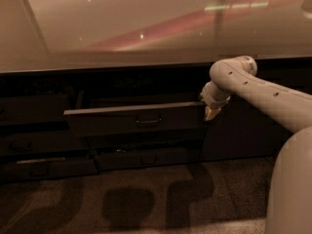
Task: Open top drawer
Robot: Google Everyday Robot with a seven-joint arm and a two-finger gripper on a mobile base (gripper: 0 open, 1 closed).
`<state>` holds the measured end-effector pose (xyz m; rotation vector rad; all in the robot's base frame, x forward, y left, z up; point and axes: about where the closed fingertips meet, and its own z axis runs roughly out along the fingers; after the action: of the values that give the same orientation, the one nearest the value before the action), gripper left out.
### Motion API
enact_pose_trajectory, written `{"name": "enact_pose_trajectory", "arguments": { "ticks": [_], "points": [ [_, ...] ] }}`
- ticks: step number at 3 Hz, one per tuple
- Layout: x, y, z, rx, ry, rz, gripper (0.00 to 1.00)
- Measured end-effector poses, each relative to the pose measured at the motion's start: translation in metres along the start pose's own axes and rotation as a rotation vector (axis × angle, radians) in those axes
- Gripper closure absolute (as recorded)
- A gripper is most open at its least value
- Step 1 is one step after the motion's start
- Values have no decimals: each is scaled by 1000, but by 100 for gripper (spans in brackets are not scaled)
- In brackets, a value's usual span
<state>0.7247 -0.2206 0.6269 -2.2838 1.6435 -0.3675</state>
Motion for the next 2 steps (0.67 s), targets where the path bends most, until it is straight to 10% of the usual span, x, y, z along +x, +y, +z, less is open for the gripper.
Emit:
{"name": "enact_pose_trajectory", "arguments": {
  "ticks": [2],
  "points": [
    [-1, 7, -3, -5, -1, -4, 100]
  ]
}}
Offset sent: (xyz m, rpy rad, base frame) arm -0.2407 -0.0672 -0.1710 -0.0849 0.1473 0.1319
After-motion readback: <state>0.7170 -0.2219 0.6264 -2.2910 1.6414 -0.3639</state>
